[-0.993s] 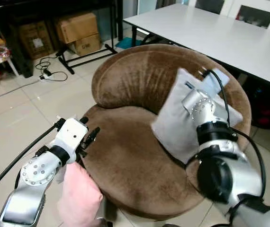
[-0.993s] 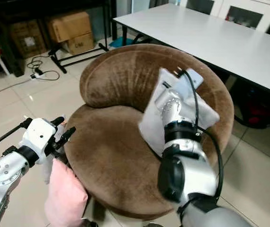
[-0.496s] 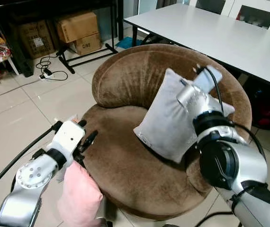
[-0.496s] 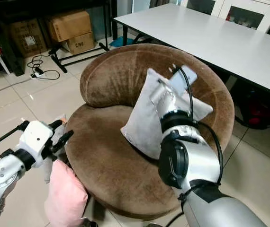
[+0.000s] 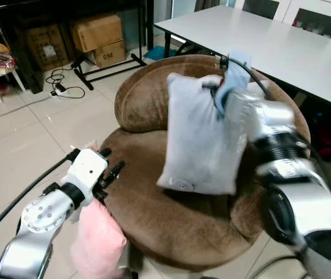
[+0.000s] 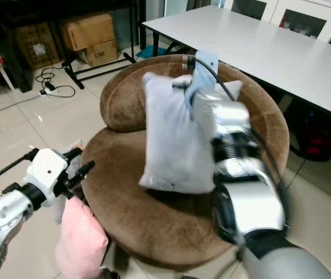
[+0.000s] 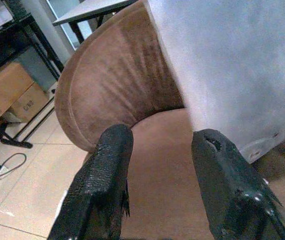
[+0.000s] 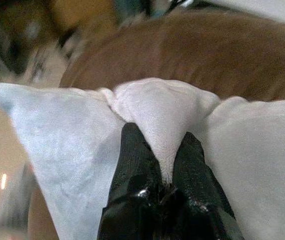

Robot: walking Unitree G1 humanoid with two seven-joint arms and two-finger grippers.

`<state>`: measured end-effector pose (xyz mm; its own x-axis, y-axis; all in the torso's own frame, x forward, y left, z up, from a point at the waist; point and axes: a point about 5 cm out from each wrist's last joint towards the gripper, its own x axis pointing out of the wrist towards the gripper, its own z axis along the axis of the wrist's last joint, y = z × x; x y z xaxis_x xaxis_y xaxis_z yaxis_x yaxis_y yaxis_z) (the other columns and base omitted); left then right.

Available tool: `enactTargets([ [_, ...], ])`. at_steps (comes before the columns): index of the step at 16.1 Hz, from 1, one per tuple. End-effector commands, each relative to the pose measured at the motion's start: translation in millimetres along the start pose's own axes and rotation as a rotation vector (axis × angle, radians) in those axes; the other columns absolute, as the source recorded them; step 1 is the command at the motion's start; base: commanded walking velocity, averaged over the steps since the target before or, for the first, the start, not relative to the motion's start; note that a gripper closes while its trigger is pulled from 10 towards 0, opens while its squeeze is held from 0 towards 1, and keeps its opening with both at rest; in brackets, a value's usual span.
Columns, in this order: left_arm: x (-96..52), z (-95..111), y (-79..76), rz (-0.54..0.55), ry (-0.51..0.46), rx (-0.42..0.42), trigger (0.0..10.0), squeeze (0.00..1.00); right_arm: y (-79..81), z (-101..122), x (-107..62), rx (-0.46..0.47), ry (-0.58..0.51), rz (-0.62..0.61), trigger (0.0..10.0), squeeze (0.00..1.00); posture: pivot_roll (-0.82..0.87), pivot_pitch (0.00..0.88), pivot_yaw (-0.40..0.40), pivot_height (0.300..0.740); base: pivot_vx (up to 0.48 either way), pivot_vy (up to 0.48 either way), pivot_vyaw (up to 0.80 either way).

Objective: Move the pillow to the sofa from floor

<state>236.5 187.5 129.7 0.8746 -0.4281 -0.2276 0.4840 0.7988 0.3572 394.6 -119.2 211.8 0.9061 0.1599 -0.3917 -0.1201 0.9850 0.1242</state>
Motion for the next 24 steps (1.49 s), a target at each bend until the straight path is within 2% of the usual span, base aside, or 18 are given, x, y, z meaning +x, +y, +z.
enactTargets([
  [1,2.3,4.5,-2.3,-0.020,-0.009,0.008,10.0,0.00,6.6,11.3,-9.0,-0.045,-0.020,0.074,10.0,0.00,0.01,0.000,-0.035,0.740,0.000,0.000,0.00],
  [4,4.0,6.3,-4.0,-0.031,-0.018,0.006,10.0,0.00,5.6,5.4,-28.2,-0.141,-0.051,0.232,10.0,0.00,0.00,0.000,-0.034,0.740,0.000,0.000,0.00],
  [6,4.6,6.6,-4.6,-0.034,-0.020,0.006,10.0,0.00,9.2,-0.3,-35.0,-0.161,-0.026,0.285,10.0,0.00,0.00,0.000,-0.036,0.740,0.000,0.000,0.00],
  [9,8.3,12.2,0.5,-0.009,-0.047,-0.007,10.0,0.00,25.8,-11.8,-38.9,-0.184,-0.019,0.329,10.0,0.00,0.01,0.000,-0.048,0.740,0.000,0.000,0.00],
  [10,11.2,14.2,4.0,-0.018,-0.049,-0.050,10.0,0.20,29.3,-19.5,-39.5,-0.197,-0.023,0.320,10.0,0.00,0.01,0.000,-0.048,0.740,0.000,0.000,0.00],
  [11,14.3,18.5,7.5,-0.022,-0.078,-0.079,10.0,1.00,32.3,-27.2,-39.8,-0.230,-0.033,0.320,10.0,0.00,0.01,0.000,-0.048,0.740,0.000,0.000,0.00],
  [13,31.7,41.2,28.1,0.034,-0.188,-0.152,10.0,1.00,39.0,-60.1,-39.2,-0.331,-0.045,0.360,10.0,0.00,0.01,0.000,-0.044,0.740,0.000,0.000,0.00],
  [16,50.9,56.5,42.3,0.016,-0.244,-0.183,10.0,1.00,40.5,-81.1,-39.5,-0.422,-0.024,0.380,10.0,0.00,0.01,0.000,-0.041,0.740,0.000,0.000,0.00],
  [17,68.0,60.0,40.0,-0.131,-0.228,-0.248,10.0,1.00,45.6,-83.5,-42.4,-0.448,-0.036,0.405,10.0,0.00,-0.01,0.000,-0.022,0.740,0.000,0.000,0.00],
  [18,73.7,59.2,38.0,-0.191,-0.206,-0.279,10.0,1.00,47.9,-82.2,-44.0,-0.451,-0.048,0.416,10.0,0.00,-0.01,0.000,-0.017,0.740,0.000,0.000,0.00],
  [21,91.1,40.1,39.6,-0.254,-0.058,-0.359,10.0,1.00,50.4,-80.2,-48.4,-0.484,-0.090,0.448,10.0,0.00,-0.02,0.000,-0.011,0.740,0.000,0.000,0.00],
  [23,94.7,30.6,38.8,-0.276,-0.019,-0.400,10.0,1.00,51.7,-79.4,-49.3,-0.502,-0.096,0.463,10.0,0.00,-0.02,0.000,-0.014,0.740,0.000,0.000,0.00],
  [24,98.3,22.3,33.1,-0.343,0.013,-0.474,10.0,1.00,54.3,-76.2,-51.5,-0.516,-0.107,0.488,10.0,0.00,-0.02,0.000,-0.024,0.740,0.000,0.000,0.00],
])
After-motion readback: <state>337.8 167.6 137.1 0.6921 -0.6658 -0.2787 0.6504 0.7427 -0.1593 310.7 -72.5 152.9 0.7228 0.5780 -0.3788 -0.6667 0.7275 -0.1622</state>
